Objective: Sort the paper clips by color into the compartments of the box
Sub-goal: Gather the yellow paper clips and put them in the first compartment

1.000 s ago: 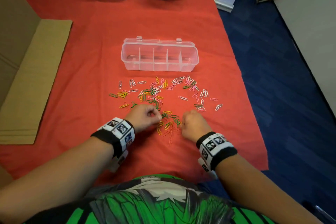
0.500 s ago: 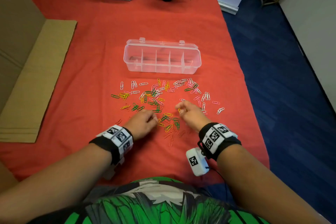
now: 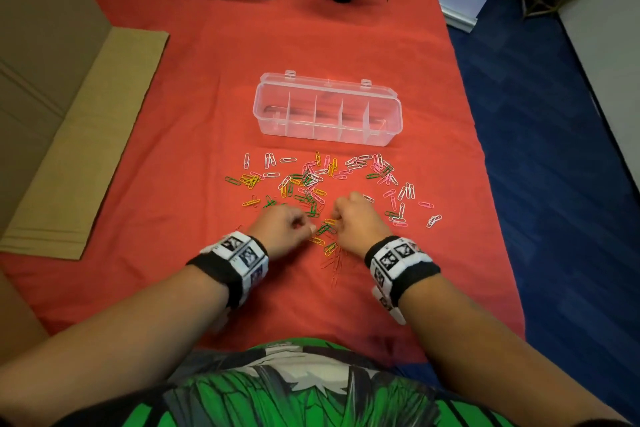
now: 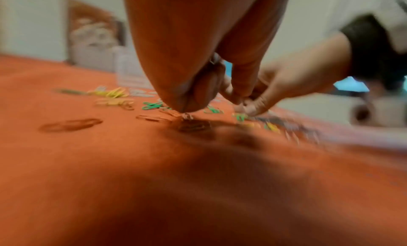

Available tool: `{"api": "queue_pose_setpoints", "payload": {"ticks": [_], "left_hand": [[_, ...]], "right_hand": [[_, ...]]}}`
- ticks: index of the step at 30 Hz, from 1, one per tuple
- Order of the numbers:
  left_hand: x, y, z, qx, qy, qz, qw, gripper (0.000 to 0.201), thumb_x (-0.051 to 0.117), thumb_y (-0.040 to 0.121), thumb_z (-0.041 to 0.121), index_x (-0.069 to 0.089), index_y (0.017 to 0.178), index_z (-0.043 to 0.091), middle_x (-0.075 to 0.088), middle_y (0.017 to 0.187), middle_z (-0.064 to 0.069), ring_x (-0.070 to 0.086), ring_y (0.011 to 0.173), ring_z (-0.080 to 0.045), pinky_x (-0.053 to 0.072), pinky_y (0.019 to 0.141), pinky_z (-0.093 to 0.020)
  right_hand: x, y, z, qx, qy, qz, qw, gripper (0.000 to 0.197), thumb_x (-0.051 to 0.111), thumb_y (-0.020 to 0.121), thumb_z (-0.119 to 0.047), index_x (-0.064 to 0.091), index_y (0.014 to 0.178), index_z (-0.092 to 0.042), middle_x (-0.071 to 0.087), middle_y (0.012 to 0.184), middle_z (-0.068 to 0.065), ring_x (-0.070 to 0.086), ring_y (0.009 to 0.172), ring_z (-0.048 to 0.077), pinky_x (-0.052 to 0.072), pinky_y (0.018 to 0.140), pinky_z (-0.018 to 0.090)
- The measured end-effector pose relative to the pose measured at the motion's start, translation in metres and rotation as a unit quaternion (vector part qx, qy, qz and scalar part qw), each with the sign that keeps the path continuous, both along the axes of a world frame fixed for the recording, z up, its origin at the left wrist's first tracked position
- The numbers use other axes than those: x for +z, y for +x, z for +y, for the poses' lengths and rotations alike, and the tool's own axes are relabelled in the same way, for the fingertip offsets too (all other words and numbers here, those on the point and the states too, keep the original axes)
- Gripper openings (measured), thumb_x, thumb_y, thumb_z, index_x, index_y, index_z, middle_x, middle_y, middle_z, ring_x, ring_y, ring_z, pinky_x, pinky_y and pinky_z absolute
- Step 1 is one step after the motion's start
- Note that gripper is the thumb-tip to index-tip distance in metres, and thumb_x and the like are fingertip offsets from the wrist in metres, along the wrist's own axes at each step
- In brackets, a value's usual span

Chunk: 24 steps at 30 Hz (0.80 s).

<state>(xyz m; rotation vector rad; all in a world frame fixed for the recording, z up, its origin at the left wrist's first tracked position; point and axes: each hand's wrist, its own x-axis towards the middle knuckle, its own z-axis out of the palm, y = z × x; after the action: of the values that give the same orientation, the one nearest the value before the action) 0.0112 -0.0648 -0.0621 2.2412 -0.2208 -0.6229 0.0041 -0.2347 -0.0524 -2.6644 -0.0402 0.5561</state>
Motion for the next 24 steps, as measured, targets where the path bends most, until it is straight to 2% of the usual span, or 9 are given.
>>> {"api": "queue_pose_setpoints", "payload": {"ticks": [2, 4, 10, 12, 15, 17, 19, 21, 24], "left_hand": [[-0.001, -0.006, -0.002, -0.099, 0.106, -0.096, 0.985, 0.019, 0.062, 0.082, 0.032, 0.068, 0.092, 0.016, 0.066, 0.095, -0.007, 0.059, 0.092, -0.023, 0.044, 0.081, -0.03], [-0.002, -0.009, -0.005, -0.145, 0.144, -0.145, 0.968, 0.024, 0.058, 0.084, 0.033, 0.065, 0.102, 0.019, 0.062, 0.104, -0.006, 0.057, 0.101, -0.023, 0.042, 0.084, -0.029], [-0.006, -0.008, -0.009, -0.222, 0.22, -0.193, 0.93, 0.028, 0.041, 0.092, 0.032, 0.055, 0.1, 0.009, 0.058, 0.106, -0.011, 0.057, 0.101, -0.03, 0.045, 0.083, -0.039], [-0.006, -0.006, -0.01, -0.211, 0.197, -0.195, 0.937, 0.027, 0.04, 0.092, 0.028, 0.055, 0.097, 0.006, 0.059, 0.103, -0.014, 0.057, 0.098, -0.031, 0.044, 0.083, -0.038], [0.002, 0.003, -0.007, -0.099, 0.116, -0.074, 0.986, 0.029, 0.039, 0.085, 0.028, 0.056, 0.087, 0.006, 0.06, 0.093, -0.016, 0.055, 0.088, -0.029, 0.039, 0.076, -0.035], [0.007, 0.01, -0.001, 0.062, -0.047, 0.103, 0.992, 0.021, 0.042, 0.074, 0.032, 0.052, 0.071, 0.014, 0.054, 0.069, -0.011, 0.05, 0.063, -0.023, 0.036, 0.059, -0.03], [0.013, 0.015, 0.007, 0.211, -0.232, 0.253, 0.915, 0.01, 0.04, 0.066, 0.025, 0.045, 0.063, 0.017, 0.044, 0.052, -0.002, 0.039, 0.041, -0.014, 0.029, 0.043, -0.019], [0.022, 0.021, 0.019, 0.272, -0.349, 0.331, 0.833, 0.011, 0.037, 0.066, 0.019, 0.047, 0.063, 0.014, 0.046, 0.052, -0.001, 0.041, 0.04, -0.012, 0.033, 0.042, -0.015], [0.027, 0.032, 0.031, 0.307, -0.416, 0.353, 0.78, 0.027, 0.035, 0.081, 0.023, 0.054, 0.064, 0.013, 0.056, 0.055, 0.0, 0.054, 0.047, -0.013, 0.048, 0.047, -0.019]], "right_hand": [[-0.003, -0.003, 0.004, 0.057, -0.05, -0.029, 0.997, 0.023, 0.057, 0.079, -0.008, 0.053, 0.101, -0.006, 0.047, 0.107, 0.014, 0.05, 0.102, 0.032, 0.046, 0.088, 0.039], [-0.003, -0.003, 0.007, 0.097, -0.091, -0.057, 0.989, 0.024, 0.053, 0.078, -0.005, 0.051, 0.103, -0.005, 0.047, 0.108, 0.014, 0.05, 0.102, 0.034, 0.047, 0.087, 0.042], [0.004, -0.001, 0.014, 0.139, -0.16, -0.057, 0.976, 0.03, 0.04, 0.085, -0.005, 0.047, 0.115, -0.002, 0.048, 0.114, 0.016, 0.051, 0.105, 0.034, 0.047, 0.086, 0.043], [0.006, 0.001, 0.014, 0.137, -0.155, -0.061, 0.976, 0.03, 0.042, 0.084, -0.004, 0.046, 0.113, -0.003, 0.049, 0.114, 0.017, 0.051, 0.105, 0.034, 0.047, 0.085, 0.043], [0.007, 0.006, 0.013, 0.134, -0.127, -0.053, 0.981, 0.033, 0.051, 0.077, -0.002, 0.046, 0.109, -0.003, 0.049, 0.112, 0.018, 0.05, 0.104, 0.036, 0.045, 0.086, 0.044], [0.005, 0.009, 0.014, 0.141, -0.117, -0.048, 0.982, 0.034, 0.053, 0.074, 0.0, 0.046, 0.107, -0.003, 0.05, 0.11, 0.018, 0.051, 0.102, 0.036, 0.046, 0.086, 0.044], [0.003, 0.011, 0.017, 0.136, -0.109, -0.043, 0.984, 0.033, 0.05, 0.074, 0.003, 0.045, 0.106, -0.004, 0.051, 0.107, 0.018, 0.053, 0.1, 0.036, 0.048, 0.084, 0.044], [0.002, 0.012, 0.018, 0.129, -0.101, -0.037, 0.986, 0.033, 0.05, 0.074, 0.004, 0.045, 0.105, -0.005, 0.051, 0.107, 0.018, 0.053, 0.099, 0.036, 0.049, 0.083, 0.044], [0.002, 0.011, 0.018, 0.129, -0.102, -0.034, 0.986, 0.032, 0.05, 0.074, 0.0, 0.044, 0.105, -0.005, 0.051, 0.107, 0.018, 0.053, 0.098, 0.037, 0.049, 0.082, 0.044]]}}
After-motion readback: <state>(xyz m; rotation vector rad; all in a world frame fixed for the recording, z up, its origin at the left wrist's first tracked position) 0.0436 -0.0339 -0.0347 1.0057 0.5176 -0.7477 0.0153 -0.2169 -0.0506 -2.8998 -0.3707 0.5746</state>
